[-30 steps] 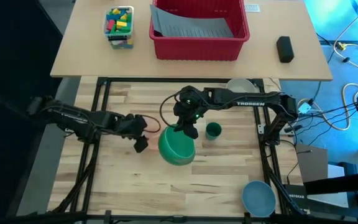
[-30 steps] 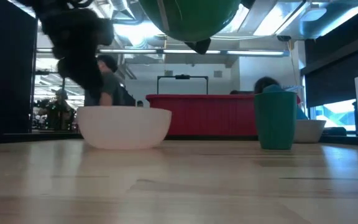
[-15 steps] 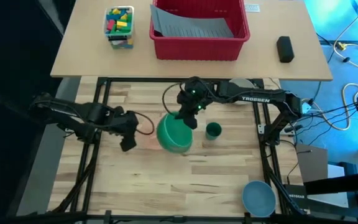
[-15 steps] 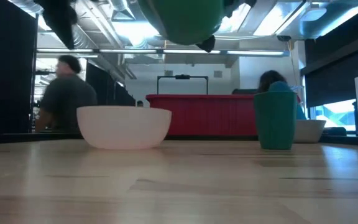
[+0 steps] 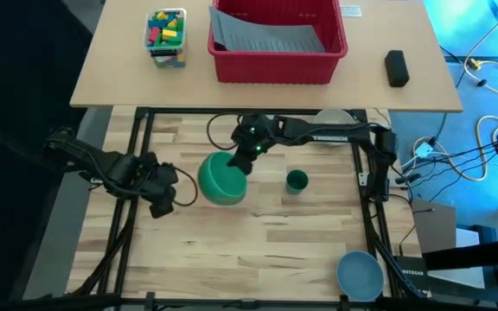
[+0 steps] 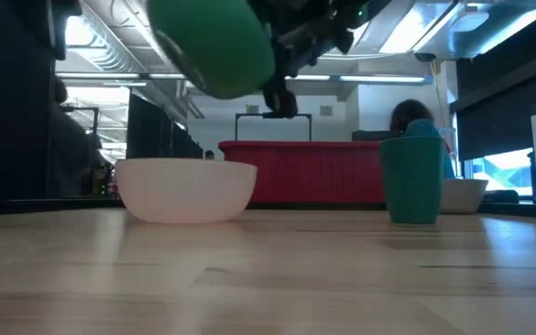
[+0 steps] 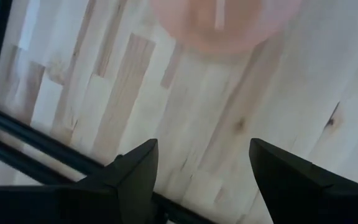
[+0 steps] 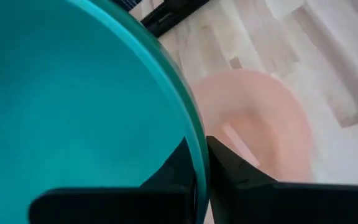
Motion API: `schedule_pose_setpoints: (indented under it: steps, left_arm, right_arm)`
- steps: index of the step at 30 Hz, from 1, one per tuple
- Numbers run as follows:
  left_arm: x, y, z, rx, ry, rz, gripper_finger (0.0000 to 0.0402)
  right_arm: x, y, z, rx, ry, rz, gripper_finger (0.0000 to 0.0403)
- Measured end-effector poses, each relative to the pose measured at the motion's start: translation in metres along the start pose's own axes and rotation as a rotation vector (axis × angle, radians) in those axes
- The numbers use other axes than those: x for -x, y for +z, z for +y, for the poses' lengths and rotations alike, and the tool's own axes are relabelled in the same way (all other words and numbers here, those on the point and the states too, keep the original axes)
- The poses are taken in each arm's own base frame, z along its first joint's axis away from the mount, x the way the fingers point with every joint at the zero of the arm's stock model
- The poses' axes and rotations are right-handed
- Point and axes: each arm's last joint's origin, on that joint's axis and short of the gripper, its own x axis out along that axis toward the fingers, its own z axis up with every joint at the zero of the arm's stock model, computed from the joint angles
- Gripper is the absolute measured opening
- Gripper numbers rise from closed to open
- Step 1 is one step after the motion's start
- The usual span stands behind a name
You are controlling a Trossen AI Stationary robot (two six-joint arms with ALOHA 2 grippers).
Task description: Nest bowls inside each other
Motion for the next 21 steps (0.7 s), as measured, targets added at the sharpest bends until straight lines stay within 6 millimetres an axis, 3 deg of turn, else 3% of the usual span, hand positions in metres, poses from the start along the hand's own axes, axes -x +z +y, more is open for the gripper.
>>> schedule_pose_setpoints:
  steps: [6,21]
  left_arm:
    - [0.003,-0.013,-0.005,-0.043,0.016,0.019,0.0235]
    - [0.01,-0.028,-0.018,-0.121,-0.016,-0.003,0.0235]
  right_arm:
    - [-0.018,-0.003,-0.015,-0.099,-0.09,-0.007,0.0]
    - [-0.039,0.011,0.011,0.044,-0.464,0.006,0.0]
